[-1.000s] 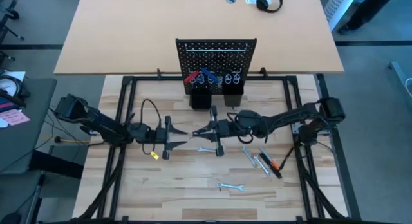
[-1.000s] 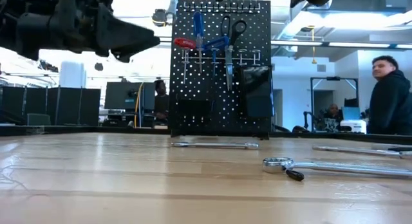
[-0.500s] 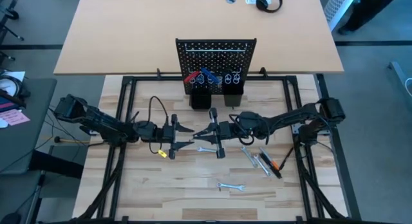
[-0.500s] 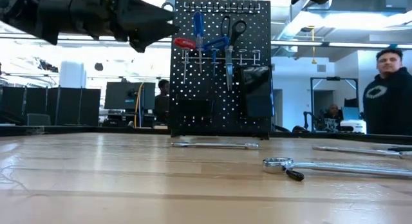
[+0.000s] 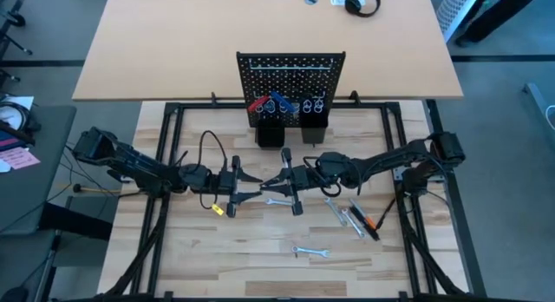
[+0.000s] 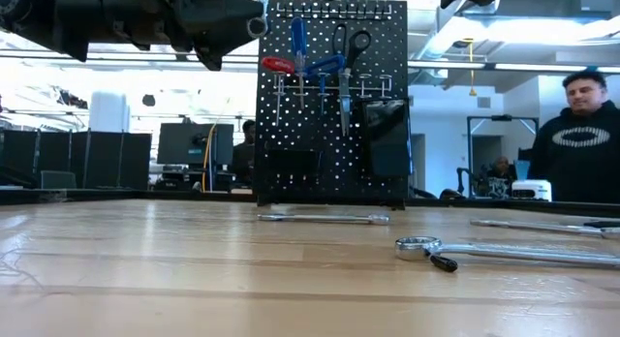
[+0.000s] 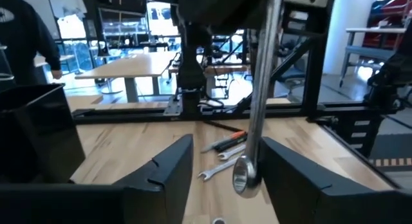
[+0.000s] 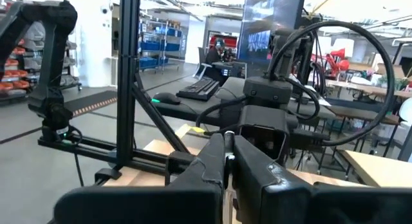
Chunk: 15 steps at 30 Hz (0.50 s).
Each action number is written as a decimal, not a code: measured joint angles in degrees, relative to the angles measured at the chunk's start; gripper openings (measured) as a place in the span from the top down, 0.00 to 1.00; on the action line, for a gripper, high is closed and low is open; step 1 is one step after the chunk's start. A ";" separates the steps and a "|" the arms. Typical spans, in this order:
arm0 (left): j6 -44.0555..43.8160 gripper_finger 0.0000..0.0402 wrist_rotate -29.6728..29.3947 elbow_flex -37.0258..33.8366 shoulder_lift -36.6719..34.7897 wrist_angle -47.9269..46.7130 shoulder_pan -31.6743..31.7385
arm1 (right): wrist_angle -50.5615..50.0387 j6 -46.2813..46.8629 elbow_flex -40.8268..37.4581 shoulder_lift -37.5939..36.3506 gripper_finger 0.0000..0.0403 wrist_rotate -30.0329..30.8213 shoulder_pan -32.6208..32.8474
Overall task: Hang tools onto peg board
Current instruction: Hang the wrench on the pegboard
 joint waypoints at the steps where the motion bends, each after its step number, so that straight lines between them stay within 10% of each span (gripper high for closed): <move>1: 0.01 0.62 0.03 0.00 0.00 0.09 -0.01 | 0.14 0.00 0.00 0.00 0.94 0.00 -0.02; 8: -0.33 0.79 0.08 0.00 0.00 -0.18 -0.01 | 0.29 -0.02 0.00 0.00 0.94 0.00 -0.04; 15: -0.43 0.71 -0.03 0.29 4.05 2.00 -0.01 | 1.55 0.46 0.00 0.00 0.94 0.00 -0.07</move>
